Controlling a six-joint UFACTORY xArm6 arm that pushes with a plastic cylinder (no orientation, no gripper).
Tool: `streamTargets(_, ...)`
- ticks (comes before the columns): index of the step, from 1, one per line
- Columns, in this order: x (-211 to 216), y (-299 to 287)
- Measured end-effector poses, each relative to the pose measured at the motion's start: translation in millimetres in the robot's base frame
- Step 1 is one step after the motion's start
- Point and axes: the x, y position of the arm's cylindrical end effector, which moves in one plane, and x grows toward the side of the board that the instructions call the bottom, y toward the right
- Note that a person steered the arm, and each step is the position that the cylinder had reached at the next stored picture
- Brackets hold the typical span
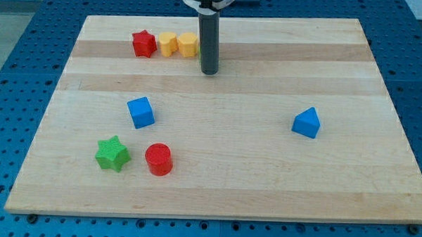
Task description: Move the green circle right to the yellow hexagon
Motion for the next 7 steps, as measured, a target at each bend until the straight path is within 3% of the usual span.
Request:
streamTargets(4,-3.8,-45.4)
streamTargets(7,-16.2,-12.3)
